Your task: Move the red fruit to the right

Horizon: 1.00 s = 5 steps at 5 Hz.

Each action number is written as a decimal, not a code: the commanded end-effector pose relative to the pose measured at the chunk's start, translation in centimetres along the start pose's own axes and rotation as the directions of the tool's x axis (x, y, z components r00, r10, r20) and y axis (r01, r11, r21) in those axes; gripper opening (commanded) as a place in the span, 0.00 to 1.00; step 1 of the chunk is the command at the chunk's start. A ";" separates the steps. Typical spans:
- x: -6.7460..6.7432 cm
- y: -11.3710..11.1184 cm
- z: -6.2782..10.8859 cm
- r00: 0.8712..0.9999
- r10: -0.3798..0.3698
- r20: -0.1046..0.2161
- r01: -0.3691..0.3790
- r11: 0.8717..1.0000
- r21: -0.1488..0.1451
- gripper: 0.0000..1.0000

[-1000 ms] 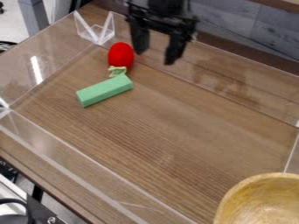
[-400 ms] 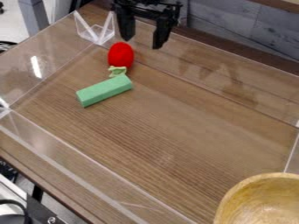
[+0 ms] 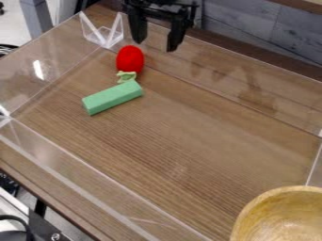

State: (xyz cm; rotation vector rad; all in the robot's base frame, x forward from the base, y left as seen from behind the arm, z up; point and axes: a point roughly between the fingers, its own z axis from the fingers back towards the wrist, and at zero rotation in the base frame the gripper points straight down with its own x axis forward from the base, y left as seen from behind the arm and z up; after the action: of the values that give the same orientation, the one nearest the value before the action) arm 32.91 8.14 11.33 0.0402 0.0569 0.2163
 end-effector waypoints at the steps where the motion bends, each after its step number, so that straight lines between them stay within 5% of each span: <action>1: 0.2 1.3 -0.1 0.999 -0.020 0.040 0.019 1.000 0.011 1.00; 3: 2.7 4.0 -2.6 0.992 -0.116 0.056 0.116 0.993 0.009 1.00; 5: 2.9 4.6 -3.2 0.997 -0.036 0.072 0.036 0.999 -0.002 1.00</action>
State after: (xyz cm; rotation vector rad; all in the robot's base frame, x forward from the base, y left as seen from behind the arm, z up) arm 34.12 12.65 6.69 0.0289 0.0359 0.1626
